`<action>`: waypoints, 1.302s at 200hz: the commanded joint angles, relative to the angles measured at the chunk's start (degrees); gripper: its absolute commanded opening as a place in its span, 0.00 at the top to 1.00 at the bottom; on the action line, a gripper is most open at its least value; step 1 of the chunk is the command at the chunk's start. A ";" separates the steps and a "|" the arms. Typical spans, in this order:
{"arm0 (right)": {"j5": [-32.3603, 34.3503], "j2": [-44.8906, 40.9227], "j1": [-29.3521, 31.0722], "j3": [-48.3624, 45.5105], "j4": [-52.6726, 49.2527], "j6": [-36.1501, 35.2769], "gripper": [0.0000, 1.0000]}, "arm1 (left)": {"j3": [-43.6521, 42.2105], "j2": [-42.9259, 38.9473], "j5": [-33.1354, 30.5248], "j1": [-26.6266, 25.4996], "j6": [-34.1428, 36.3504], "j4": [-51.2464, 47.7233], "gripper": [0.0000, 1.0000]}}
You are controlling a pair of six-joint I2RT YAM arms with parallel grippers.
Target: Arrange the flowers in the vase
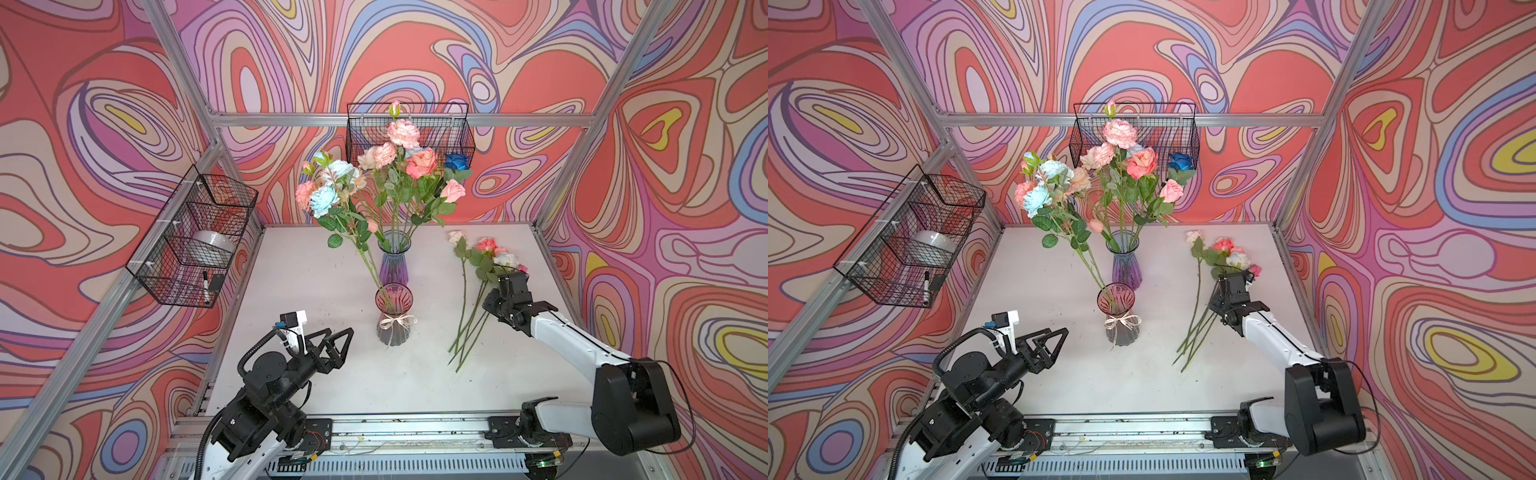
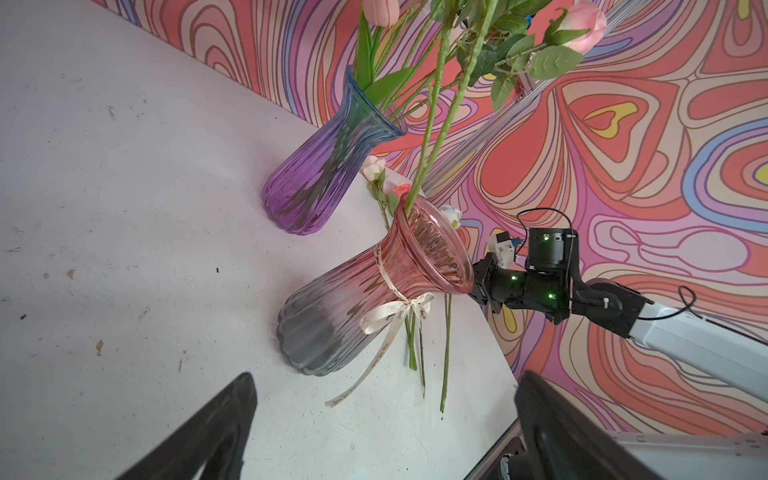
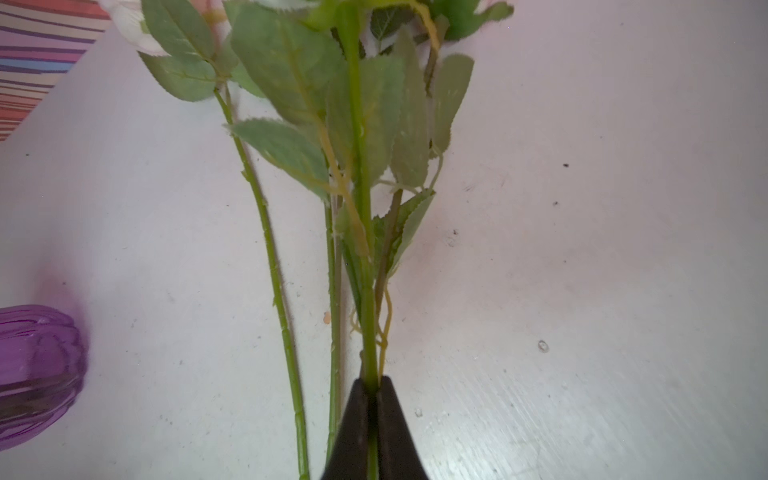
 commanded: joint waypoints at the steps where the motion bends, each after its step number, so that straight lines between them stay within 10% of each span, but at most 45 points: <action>1: -1.52 -4.29 -0.36 1.99 -5.13 -2.59 1.00 | 1.73 0.50 -0.42 -0.18 0.38 -1.02 0.01; 108: -1.98 -2.59 -0.33 3.63 -10.67 -10.09 1.00 | 2.53 2.56 -0.09 -0.19 0.30 -0.39 0.01; 137: -2.51 -0.35 -0.36 2.85 -9.73 -9.53 0.67 | 2.45 2.69 0.11 -0.18 0.11 -0.36 0.01; 260: 5.85 10.93 -0.44 0.52 -9.14 -1.72 0.55 | 3.06 0.33 -0.47 -0.21 -0.01 -2.10 0.01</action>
